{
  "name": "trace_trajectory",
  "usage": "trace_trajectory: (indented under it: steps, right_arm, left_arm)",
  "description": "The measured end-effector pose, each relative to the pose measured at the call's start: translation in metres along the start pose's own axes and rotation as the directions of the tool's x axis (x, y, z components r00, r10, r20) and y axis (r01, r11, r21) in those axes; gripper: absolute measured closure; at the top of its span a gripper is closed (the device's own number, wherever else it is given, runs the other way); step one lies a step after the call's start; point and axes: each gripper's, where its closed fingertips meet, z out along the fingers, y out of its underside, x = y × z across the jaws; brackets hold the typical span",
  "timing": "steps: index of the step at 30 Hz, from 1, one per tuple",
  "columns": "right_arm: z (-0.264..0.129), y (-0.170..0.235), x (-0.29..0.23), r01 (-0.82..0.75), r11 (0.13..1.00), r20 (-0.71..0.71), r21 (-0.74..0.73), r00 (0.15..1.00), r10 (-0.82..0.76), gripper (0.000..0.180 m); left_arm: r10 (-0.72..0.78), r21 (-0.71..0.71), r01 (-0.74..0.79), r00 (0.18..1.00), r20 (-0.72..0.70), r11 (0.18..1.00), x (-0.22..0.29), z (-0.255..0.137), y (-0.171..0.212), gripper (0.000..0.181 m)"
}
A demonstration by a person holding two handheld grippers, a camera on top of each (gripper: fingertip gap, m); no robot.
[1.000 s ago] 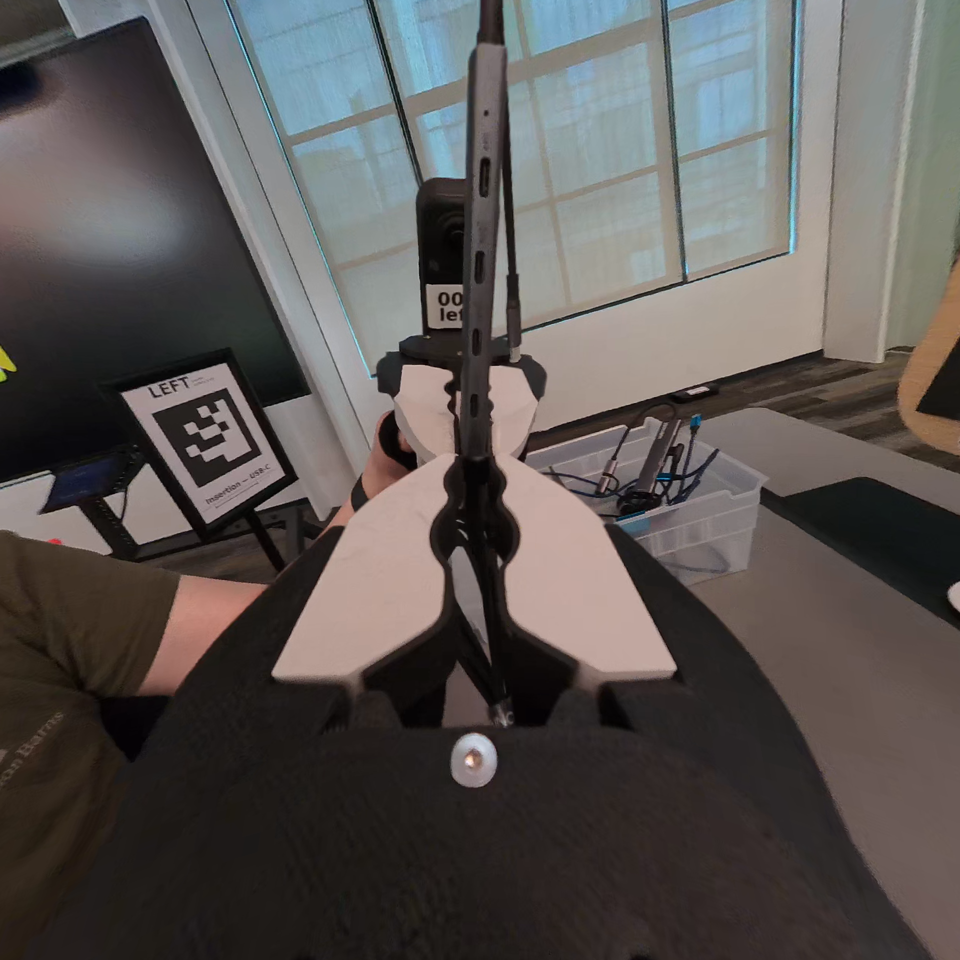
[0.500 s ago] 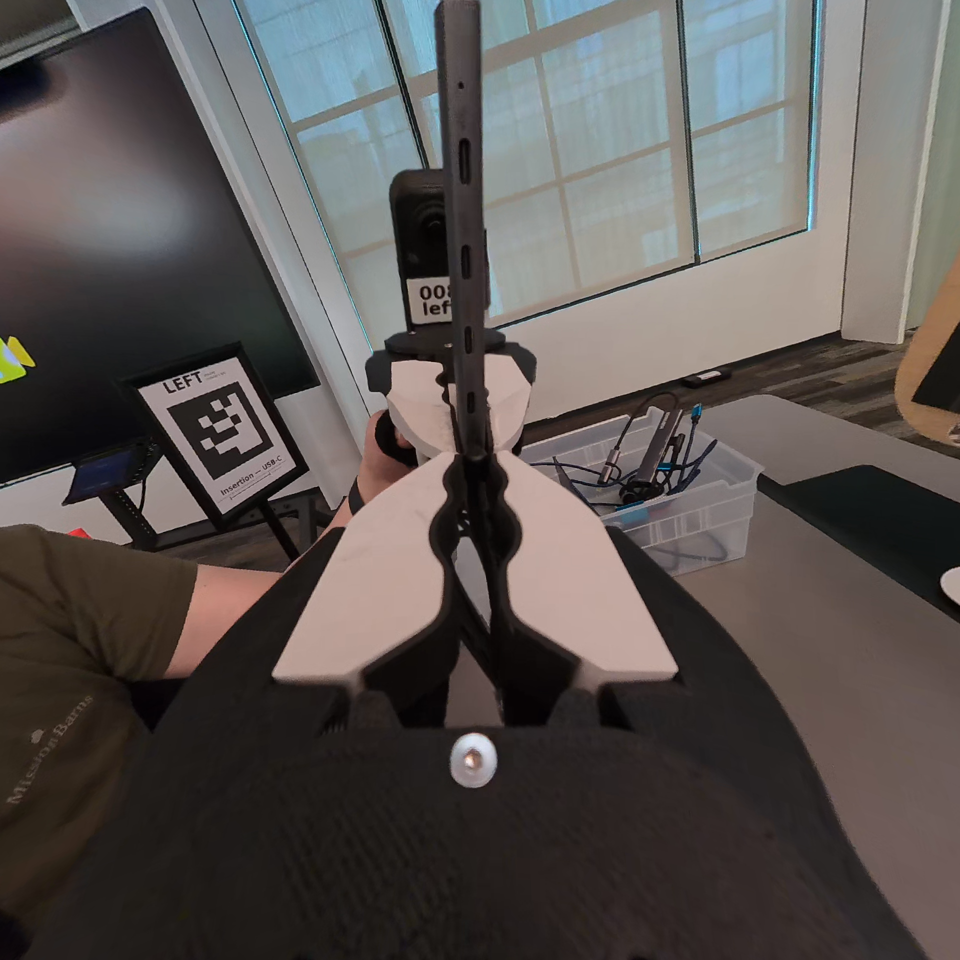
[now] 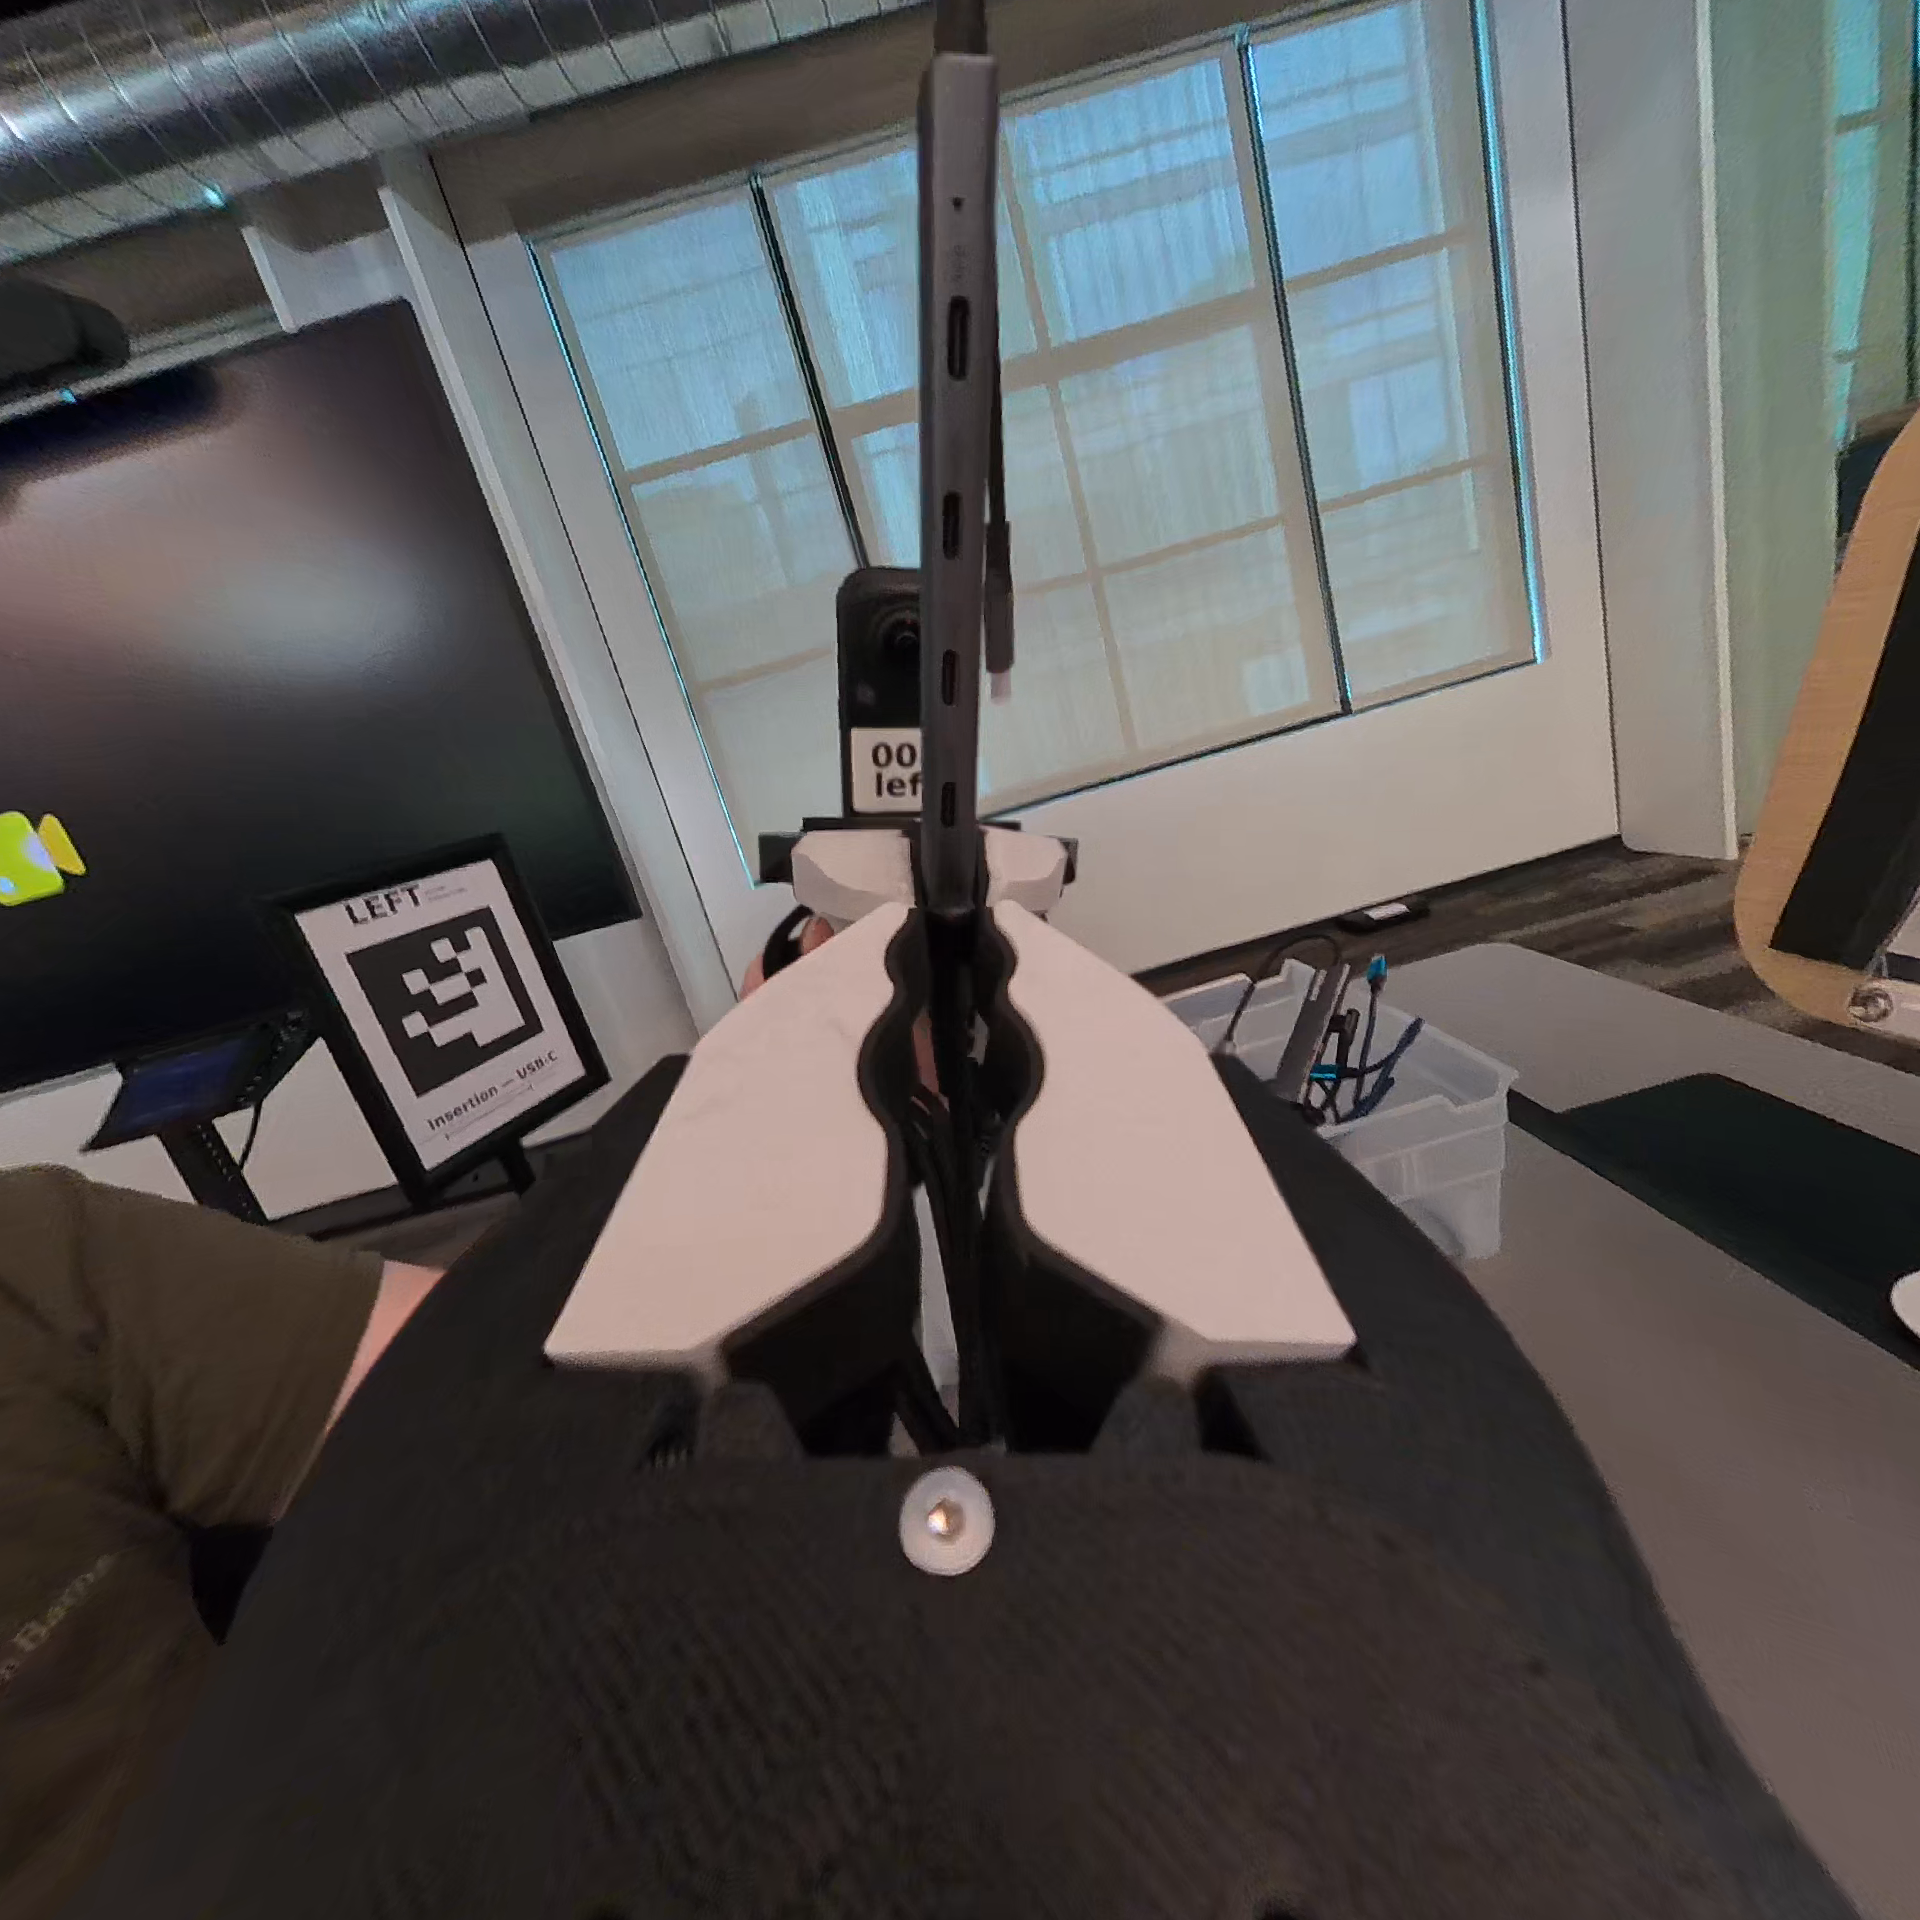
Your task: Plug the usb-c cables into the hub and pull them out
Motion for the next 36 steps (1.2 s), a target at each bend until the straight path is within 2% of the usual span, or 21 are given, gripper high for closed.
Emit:
trace_trajectory:
  steps: [1, 2, 3, 5, 6, 8, 9, 12, 15, 18, 21, 24, 27, 29, 31, 33, 35, 36]
  right_arm:
    - [0.0, 0.0, -0.001, -0.014, 1.0, 0.008, 0.009, 1.0, 0.014, 0.172]
    - [0.0, -0.001, -0.001, -0.024, 1.0, 0.011, 0.016, 1.0, 0.023, 0.171]
    - [-0.007, -0.009, 0.003, -0.038, 0.997, 0.0, 0.07, 0.999, 0.038, 0.172]
    - [-0.038, -0.036, 0.025, -0.104, 0.974, -0.031, 0.203, 0.993, 0.112, 0.172]
    - [-0.051, -0.045, 0.034, -0.103, 0.97, -0.051, 0.222, 0.992, 0.117, 0.172]
    - [-0.058, -0.037, 0.042, -0.078, 0.995, -0.091, 0.069, 0.992, 0.084, 0.172]
    - [-0.061, -0.038, 0.045, -0.023, 0.999, -0.136, 0.041, 0.99, 0.029, 0.172]
    - [-0.066, -0.052, 0.028, 0.036, 0.999, -0.115, -0.025, 0.993, -0.039, 0.172]
    - [-0.081, -0.078, -0.004, 0.194, 0.976, -0.128, -0.095, 0.97, -0.205, 0.171]
    - [-0.118, -0.1, -0.03, 0.376, 0.9, -0.21, -0.218, 0.883, -0.42, 0.172]
    - [-0.179, -0.113, -0.02, 0.38, 0.847, -0.394, -0.37, 0.762, -0.514, 0.171]
    - [-0.229, -0.089, -0.004, 0.257, 0.836, -0.406, -0.484, 0.781, -0.475, 0.172]
    - [-0.27, -0.046, 0.027, 0.028, 0.814, -0.443, -0.581, 0.828, -0.344, 0.171]
    - [-0.29, 0.003, 0.041, -0.112, 0.712, -0.411, -0.693, 0.873, -0.263, 0.172]
    - [-0.307, 0.055, 0.049, -0.226, 0.564, -0.371, -0.794, 0.915, -0.156, 0.17]
    - [-0.316, 0.089, 0.058, -0.343, 0.46, -0.402, -0.819, 0.915, -0.034, 0.17]
    - [-0.308, 0.095, 0.071, -0.381, 0.475, -0.415, -0.794, 0.909, 0.035, 0.167]
    - [-0.301, 0.091, 0.078, -0.378, 0.519, -0.422, -0.766, 0.906, 0.038, 0.163]
  left_arm:
    - [-0.005, 0.004, 0.005, 1.0, -0.003, 1.0, 0.001, 0.0, -0.001, 0.171]
    - [-0.008, 0.033, 0.008, 1.0, 0.002, 0.999, 0.0, -0.003, -0.005, 0.171]
    - [-0.019, 0.126, 0.017, 1.0, 0.013, 0.992, -0.002, -0.016, -0.02, 0.17]
    - [-0.051, 0.336, 0.044, 0.999, 0.013, 0.941, -0.005, -0.072, -0.058, 0.172]
    - [-0.02, 0.356, -0.004, 0.998, 0.063, 0.935, -0.007, -0.096, -0.066, 0.171]
    - [0.072, 0.261, -0.122, 0.978, 0.194, 0.957, -0.007, -0.121, -0.065, 0.172]
    - [0.112, 0.233, -0.167, 0.966, 0.233, 0.958, -0.004, -0.127, -0.066, 0.172]
    - [0.16, 0.15, -0.201, 0.955, 0.248, 0.968, 0.008, -0.127, -0.064, 0.17]
    - [0.185, 0.103, -0.212, 0.957, 0.224, 0.972, 0.015, -0.118, -0.058, 0.172]
    - [0.176, 0.083, -0.19, 0.973, 0.148, 0.978, 0.025, -0.108, -0.053, 0.171]
    - [0.194, 0.064, -0.203, 0.973, 0.128, 0.977, 0.029, -0.099, -0.05, 0.172]
    - [0.194, 0.048, -0.198, 0.978, 0.079, 0.979, 0.038, -0.09, -0.047, 0.172]
    - [0.193, 0.019, -0.195, 0.979, 0.072, 0.981, 0.038, -0.083, -0.042, 0.172]
    - [0.195, 0.002, -0.196, 0.978, 0.073, 0.981, 0.037, -0.078, -0.039, 0.172]
    - [0.189, -0.012, -0.188, 0.98, 0.055, 0.982, 0.038, -0.071, -0.035, 0.172]
    - [0.178, -0.029, -0.177, 0.984, 0.033, 0.984, 0.039, -0.063, -0.03, 0.172]
    - [0.159, -0.049, -0.158, 0.987, 0.007, 0.986, 0.039, -0.052, -0.024, 0.172]
    - [0.149, -0.065, -0.149, 0.989, -0.006, 0.987, 0.039, -0.046, -0.02, 0.172]
